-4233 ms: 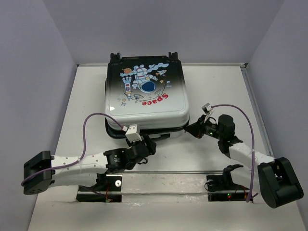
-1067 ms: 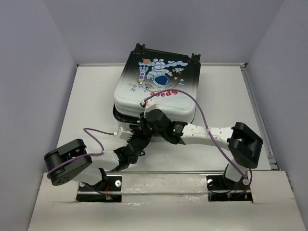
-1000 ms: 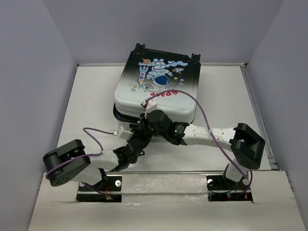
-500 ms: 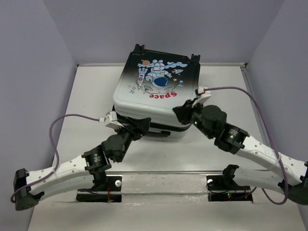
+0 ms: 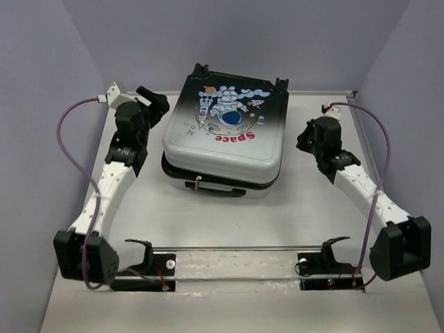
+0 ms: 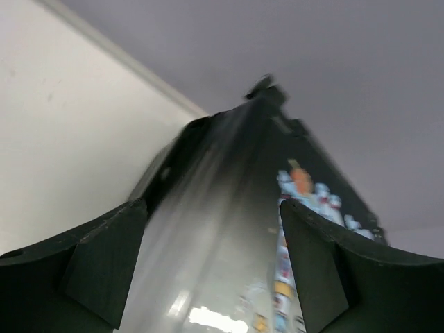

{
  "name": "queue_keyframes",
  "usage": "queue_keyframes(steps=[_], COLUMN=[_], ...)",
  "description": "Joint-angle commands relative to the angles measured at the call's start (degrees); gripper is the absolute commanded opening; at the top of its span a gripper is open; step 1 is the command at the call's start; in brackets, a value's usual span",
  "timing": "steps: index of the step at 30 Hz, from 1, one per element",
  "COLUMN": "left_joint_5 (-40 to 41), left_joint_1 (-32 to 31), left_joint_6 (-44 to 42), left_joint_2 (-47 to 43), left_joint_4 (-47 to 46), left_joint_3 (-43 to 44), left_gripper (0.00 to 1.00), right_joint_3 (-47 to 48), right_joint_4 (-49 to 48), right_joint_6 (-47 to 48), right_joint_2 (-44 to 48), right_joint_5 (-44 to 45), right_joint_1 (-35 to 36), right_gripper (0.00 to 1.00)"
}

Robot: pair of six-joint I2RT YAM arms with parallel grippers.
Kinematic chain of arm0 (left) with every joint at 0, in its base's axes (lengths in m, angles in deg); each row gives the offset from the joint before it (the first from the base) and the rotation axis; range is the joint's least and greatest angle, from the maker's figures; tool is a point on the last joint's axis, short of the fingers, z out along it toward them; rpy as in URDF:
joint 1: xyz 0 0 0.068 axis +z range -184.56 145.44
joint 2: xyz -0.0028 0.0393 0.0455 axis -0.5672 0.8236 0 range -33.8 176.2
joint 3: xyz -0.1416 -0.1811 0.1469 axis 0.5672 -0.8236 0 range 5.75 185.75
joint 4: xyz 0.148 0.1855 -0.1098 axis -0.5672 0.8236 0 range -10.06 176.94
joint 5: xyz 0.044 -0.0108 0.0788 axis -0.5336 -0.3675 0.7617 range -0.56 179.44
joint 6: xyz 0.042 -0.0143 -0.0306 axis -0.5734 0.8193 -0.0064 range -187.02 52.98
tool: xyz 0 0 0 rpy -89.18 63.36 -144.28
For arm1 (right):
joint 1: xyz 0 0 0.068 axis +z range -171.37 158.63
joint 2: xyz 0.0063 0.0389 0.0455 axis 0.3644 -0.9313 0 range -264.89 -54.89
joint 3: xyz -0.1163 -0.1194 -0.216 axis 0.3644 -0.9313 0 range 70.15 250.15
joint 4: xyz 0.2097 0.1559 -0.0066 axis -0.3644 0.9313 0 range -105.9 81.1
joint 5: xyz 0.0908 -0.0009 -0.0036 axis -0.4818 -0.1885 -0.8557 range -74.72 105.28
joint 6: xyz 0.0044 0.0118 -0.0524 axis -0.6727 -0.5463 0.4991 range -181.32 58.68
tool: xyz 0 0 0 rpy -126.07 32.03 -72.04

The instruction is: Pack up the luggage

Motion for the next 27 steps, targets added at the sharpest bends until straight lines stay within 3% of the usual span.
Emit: queue_keyframes(steps=[1, 6, 15, 22, 27], left_joint_5=[-17.8, -21.2, -22.6, -18.6, -14.9], left_joint_1=[13.1, 19.0, 18.8, 8.3, -1.3], left_joint_6=[3.7, 5.6, 9.2, 12.3, 16.1], left_joint_2=[8.9, 19.9, 25.9, 26.0, 19.3], left_joint_4=[-0.4, -0.6, -8.9, -15.4, -21.6], left_joint_3=[2.7, 1.3, -11.2, -23.2, -35.4], left_gripper=[0.89, 0.89, 0.89, 0.88, 0.87], right_joint_3=[2.3, 6.4, 12.3, 14.2, 15.8], right_joint_4=[-4.0, -6.5, -8.1, -10.9, -11.9], right_joint_6=[-0.9, -1.7, -2.1, -1.8, 2.5], right_joint_2=[-5.6, -15.3, -24.9, -28.6, -29.0], right_joint_5=[-7.0, -12.0, -19.4, -26.7, -33.9], right_joint_1=[-2.3, -2.8, -2.8, -2.8, -2.8], right_gripper=[0.07, 0.08, 0.08, 0.09, 0.1])
